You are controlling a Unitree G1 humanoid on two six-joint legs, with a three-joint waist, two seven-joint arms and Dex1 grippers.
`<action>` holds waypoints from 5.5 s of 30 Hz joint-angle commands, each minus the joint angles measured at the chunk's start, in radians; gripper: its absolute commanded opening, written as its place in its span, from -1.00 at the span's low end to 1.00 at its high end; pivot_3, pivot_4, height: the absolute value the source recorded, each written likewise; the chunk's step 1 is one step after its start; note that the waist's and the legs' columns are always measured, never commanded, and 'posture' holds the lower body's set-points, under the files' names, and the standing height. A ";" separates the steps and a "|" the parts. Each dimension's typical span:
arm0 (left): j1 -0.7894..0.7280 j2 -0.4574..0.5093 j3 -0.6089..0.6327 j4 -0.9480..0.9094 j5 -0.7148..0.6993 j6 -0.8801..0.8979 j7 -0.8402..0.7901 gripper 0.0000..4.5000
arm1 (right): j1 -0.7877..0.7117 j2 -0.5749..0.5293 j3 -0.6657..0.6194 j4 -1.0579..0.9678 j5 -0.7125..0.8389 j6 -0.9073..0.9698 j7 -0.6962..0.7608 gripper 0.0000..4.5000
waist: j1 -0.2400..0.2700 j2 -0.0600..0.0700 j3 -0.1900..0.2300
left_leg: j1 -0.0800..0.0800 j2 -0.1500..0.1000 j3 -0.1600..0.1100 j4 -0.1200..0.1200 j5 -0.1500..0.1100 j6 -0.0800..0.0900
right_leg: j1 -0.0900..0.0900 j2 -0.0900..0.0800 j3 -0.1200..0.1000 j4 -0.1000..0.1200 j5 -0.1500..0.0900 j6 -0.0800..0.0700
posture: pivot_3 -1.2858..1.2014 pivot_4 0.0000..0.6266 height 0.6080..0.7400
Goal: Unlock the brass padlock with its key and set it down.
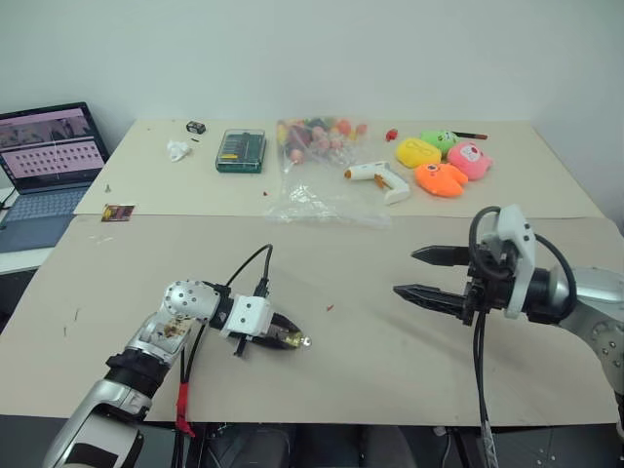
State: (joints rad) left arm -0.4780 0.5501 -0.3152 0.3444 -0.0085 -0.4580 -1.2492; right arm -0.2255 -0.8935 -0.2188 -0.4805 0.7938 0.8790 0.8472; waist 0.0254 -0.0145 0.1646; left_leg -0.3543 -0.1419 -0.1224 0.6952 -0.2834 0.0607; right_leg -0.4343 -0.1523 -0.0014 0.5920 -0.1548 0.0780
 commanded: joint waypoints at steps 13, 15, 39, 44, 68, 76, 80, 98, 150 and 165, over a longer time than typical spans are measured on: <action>0.126 -0.081 0.220 -0.292 0.472 -0.605 0.774 -0.64 | -0.058 0.224 -0.039 0.008 0.331 0.166 -0.183 1.00 | -0.010 -0.002 0.000 | -0.004 0.005 0.012 -0.001 -0.008 -0.002 | -0.010 0.007 0.010 -0.003 0.007 -0.010 | 0.03 -0.52 1.00; 0.173 -0.080 0.217 -0.333 0.469 -0.577 0.791 -0.64 | -0.047 0.223 -0.024 -0.013 0.335 0.160 -0.174 1.00 | -0.010 -0.002 0.000 | -0.007 0.004 0.014 0.000 -0.009 -0.001 | -0.014 0.007 0.010 -0.003 0.007 -0.010 | 0.03 -0.52 1.00; 0.260 -0.039 0.139 -0.473 0.543 -0.463 0.869 -0.64 | -0.021 0.257 0.126 -0.091 0.233 0.088 -0.212 1.00 | -0.011 -0.002 0.000 | -0.011 0.005 0.019 0.003 -0.007 -0.005 | -0.022 0.007 0.012 0.001 0.008 -0.009 | 0.03 -0.52 1.00; 0.241 -0.028 0.129 -0.473 0.546 -0.467 0.873 -0.64 | -0.030 0.286 0.132 -0.088 0.236 0.092 -0.238 0.89 | -0.012 -0.002 0.000 | -0.011 0.005 0.019 0.002 -0.007 -0.005 | -0.022 0.007 0.012 0.001 0.008 -0.009 | 0.03 -0.52 1.00; 0.205 -0.015 0.112 -0.480 0.566 -0.461 0.893 -0.64 | -0.041 0.266 0.104 -0.078 0.348 0.131 -0.253 -0.95 | -0.012 -0.002 0.000 | -0.011 0.005 0.019 0.002 -0.007 -0.005 | -0.022 0.007 0.012 0.001 0.008 -0.009 | 0.03 -0.52 1.00; 0.148 -0.040 0.164 -0.500 0.747 -0.543 1.059 -0.64 | -0.078 0.274 0.082 0.006 0.773 0.215 -0.477 -0.95 | -0.012 -0.002 0.000 | -0.011 0.005 0.019 0.001 -0.007 -0.005 | -0.022 0.007 0.012 0.000 0.008 -0.010 | 0.03 -0.52 1.00; 0.138 -0.046 0.163 -0.512 0.762 -0.530 1.084 -0.64 | -0.083 0.239 0.103 0.056 0.932 0.206 -0.607 -0.95 | -0.011 -0.002 0.000 | -0.011 0.005 0.019 0.001 -0.007 -0.005 | -0.022 0.007 0.012 0.000 0.008 -0.010 | 0.03 -0.52 1.00; 0.138 -0.051 0.131 -0.519 0.738 -0.469 1.077 -0.64 | -0.141 0.125 0.199 -0.037 0.626 0.158 -0.501 -0.95 | -0.013 -0.002 0.000 | -0.011 0.005 0.020 0.001 -0.007 -0.004 | -0.022 0.007 0.012 0.001 0.008 -0.009 | 0.03 -0.52 1.00; 0.200 -0.061 0.053 -0.491 0.500 -0.353 0.928 -0.64 | -0.193 0.192 0.175 -0.022 0.321 0.121 -0.242 -0.95 | -0.012 -0.002 0.000 | -0.012 0.005 0.021 0.002 -0.007 -0.004 | -0.023 0.007 0.012 0.001 0.008 -0.009 | 0.03 -0.52 1.00; 0.200 -0.041 0.026 -0.438 0.311 -0.252 0.802 0.65 | -0.189 0.190 0.193 -0.027 0.271 0.117 -0.225 -0.95 | -0.013 -0.002 0.000 | -0.011 0.005 0.021 0.002 -0.007 -0.004 | -0.023 0.007 0.012 0.001 0.008 -0.009 | 0.03 -0.52 1.00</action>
State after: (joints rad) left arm -0.2762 0.5068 -0.2899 -0.0879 0.3515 -0.7163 -0.4332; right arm -0.4066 -0.7025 -0.0091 -0.4860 1.0625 1.0053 0.6080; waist 0.0125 -0.0164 0.1648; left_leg -0.3657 -0.1366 -0.1014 0.6970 -0.2907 0.0567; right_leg -0.4574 -0.1454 0.0104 0.5931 -0.1471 0.0686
